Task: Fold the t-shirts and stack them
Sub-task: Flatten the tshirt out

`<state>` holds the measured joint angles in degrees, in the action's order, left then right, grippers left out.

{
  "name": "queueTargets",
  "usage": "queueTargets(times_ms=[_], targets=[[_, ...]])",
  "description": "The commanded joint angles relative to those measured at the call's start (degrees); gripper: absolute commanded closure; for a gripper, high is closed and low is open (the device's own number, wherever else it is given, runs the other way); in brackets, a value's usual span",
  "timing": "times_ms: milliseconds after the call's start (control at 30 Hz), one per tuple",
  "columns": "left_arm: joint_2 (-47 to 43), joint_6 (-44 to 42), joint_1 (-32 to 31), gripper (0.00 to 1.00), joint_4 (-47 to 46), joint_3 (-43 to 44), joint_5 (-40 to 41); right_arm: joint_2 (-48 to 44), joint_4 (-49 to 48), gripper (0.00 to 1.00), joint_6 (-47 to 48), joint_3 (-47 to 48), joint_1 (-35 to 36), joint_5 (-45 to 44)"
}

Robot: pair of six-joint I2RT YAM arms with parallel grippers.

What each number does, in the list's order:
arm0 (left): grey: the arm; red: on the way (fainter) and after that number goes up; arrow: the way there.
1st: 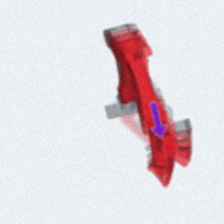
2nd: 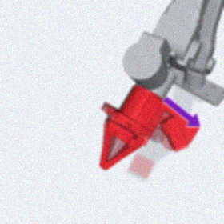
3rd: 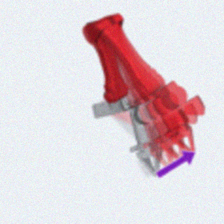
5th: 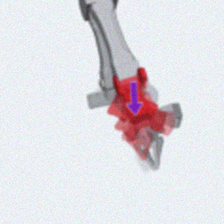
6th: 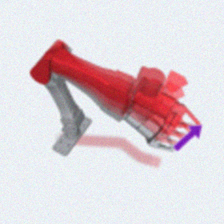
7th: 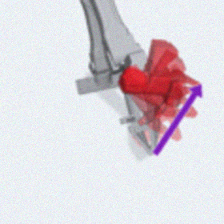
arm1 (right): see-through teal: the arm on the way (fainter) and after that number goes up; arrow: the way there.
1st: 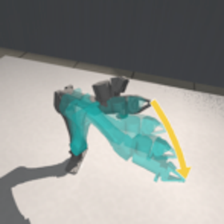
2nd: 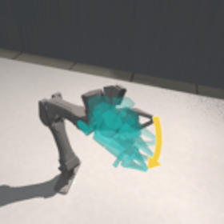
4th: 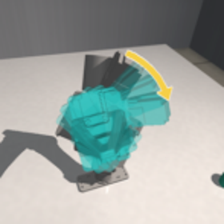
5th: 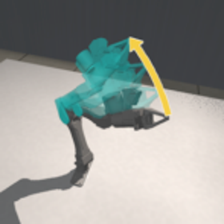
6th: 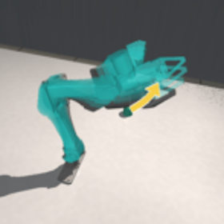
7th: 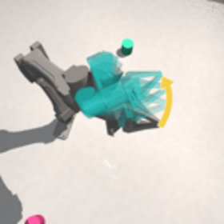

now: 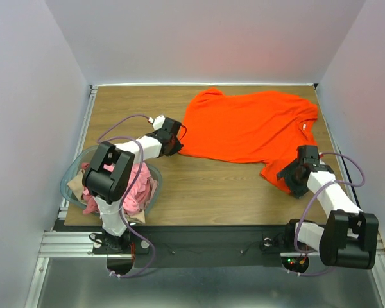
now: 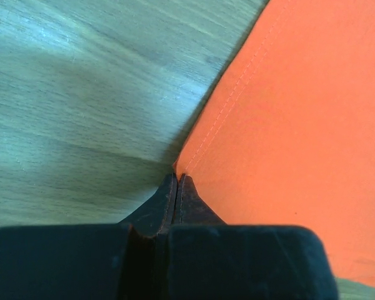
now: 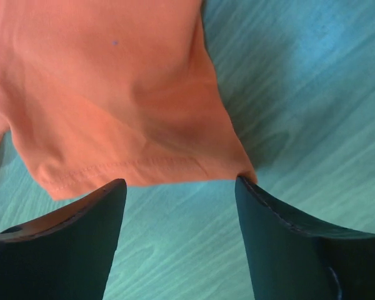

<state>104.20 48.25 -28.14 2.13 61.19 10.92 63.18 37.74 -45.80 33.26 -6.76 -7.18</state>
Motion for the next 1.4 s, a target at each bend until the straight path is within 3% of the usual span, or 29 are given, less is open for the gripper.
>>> queueTargets(times_ms=[0, 367, 433, 500, 533, 600, 800, 933, 1200, 1367], targets=[[-3.92, -0.79, -0.25, 1.00, -1.52, -1.60, 0.07, 2.47, -6.18, 0.31, -0.17, -1.34, 0.00, -1.26], [-5.33, -0.09, -0.25, 1.00, -1.52, -2.56, 0.42, 6.60, -11.63, 0.44, 0.46, -4.08, 0.00, -3.10], [-5.59, 0.00, -0.25, 1.00, -1.51, -2.83, 0.42, 7.83, -13.47, 0.53, -0.16, -4.42, 0.00, -4.42], [-6.12, -0.17, -0.25, 1.00, -1.52, -3.09, 0.42, 10.82, -15.67, 0.71, 0.27, -4.17, 0.00, -4.42], [-6.47, -0.17, -0.25, 1.00, -1.52, -3.18, 0.51, 12.04, -16.55, 0.87, 0.53, -3.99, 0.00, -3.81], [-7.43, -0.61, -0.25, 1.00, -1.34, -3.27, 0.68, 12.85, -16.99, 0.99, 1.76, -3.38, 0.00, -3.19], [-14.54, -2.72, -0.60, 1.00, -0.72, -3.53, 0.42, -0.05, -14.63, 1.00, 5.45, 1.10, 0.00, -0.91], [-23.50, -4.30, -2.00, 1.00, 0.41, -3.18, 1.38, -11.84, -9.19, 1.00, 7.92, 11.63, 0.00, -3.27], [-45.54, -5.27, -3.76, 1.00, 4.02, 4.19, 2.79, -14.58, -0.39, 1.00, 13.71, 45.08, 0.00, -6.62], [-52.52, -5.27, -3.85, 1.00, 6.65, 15.08, 2.79, -13.87, 1.73, 1.00, 13.28, 62.51, 0.00, -8.91]])
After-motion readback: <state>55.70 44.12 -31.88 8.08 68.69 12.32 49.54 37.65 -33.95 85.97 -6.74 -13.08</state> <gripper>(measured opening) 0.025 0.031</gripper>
